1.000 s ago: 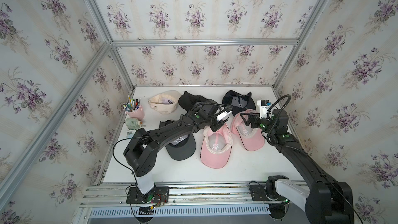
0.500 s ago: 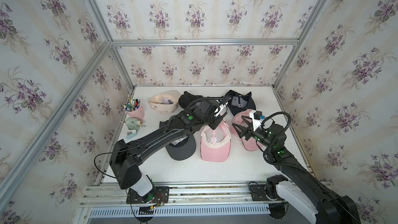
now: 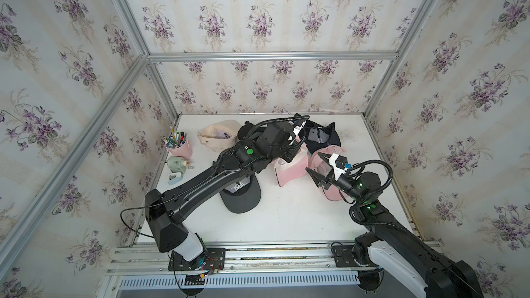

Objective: Open the adjustable buckle of the baseball cap
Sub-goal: Pick up the baseball cap from the center of the board.

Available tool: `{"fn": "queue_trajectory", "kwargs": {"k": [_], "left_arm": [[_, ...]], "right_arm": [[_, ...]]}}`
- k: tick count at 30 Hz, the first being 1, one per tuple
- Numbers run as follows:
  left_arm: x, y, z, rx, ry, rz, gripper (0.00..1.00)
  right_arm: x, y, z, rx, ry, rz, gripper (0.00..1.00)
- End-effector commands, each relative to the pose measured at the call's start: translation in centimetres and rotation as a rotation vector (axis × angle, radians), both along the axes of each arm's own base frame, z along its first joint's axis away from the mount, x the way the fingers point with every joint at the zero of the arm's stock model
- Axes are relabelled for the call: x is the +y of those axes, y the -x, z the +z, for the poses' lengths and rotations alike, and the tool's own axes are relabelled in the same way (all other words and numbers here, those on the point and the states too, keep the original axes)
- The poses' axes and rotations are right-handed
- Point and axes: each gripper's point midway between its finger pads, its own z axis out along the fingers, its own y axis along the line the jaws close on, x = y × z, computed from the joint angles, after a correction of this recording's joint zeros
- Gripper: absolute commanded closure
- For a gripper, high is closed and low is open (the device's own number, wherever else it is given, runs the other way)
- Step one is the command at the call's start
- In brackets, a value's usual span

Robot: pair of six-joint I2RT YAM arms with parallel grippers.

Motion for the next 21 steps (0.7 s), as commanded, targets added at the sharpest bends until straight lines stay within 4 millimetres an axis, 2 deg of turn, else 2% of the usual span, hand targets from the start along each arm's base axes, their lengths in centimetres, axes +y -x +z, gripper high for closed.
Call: {"fn": "queue_trajectory", "kwargs": {"k": [1,4,9,12,16,21], "left_arm": [[-0.7,-0.1,1.4,-0.031,0.015,-0.033,1.0],[-1.2,0.2,2.0,-0.04,0.027,-0.055,1.0],[-2.1,1.0,2.7,-0.062,0.032,-0.101,1.0],[-2.4,1.5,3.1,-0.067,0.036,-0.116,1.0],[-3.0,2.0,3.7,-0.071,0.057,-0.152,1.0],[-3.5,2.5,4.0,-0.072,0.054,-0.183,1.0]], "right_arm": [[-0.6,-1.1,0.7,-0.09,0.041,-0.088,0.2],[-0.8,-1.3,1.0,-0.123,0.038,-0.12,0.22],[-1.1,-1.3,1.3,-0.143,0.021,-0.138,0.34],[-1.1,-1.2,1.9,-0.156,0.0,-0.135,0.46],[-0.8,-1.6,1.6,-0.132,0.007,-0.13,0.66],[-0.8,-1.5,2.2,-0.136,-0.027,-0.126,0.68]]}}
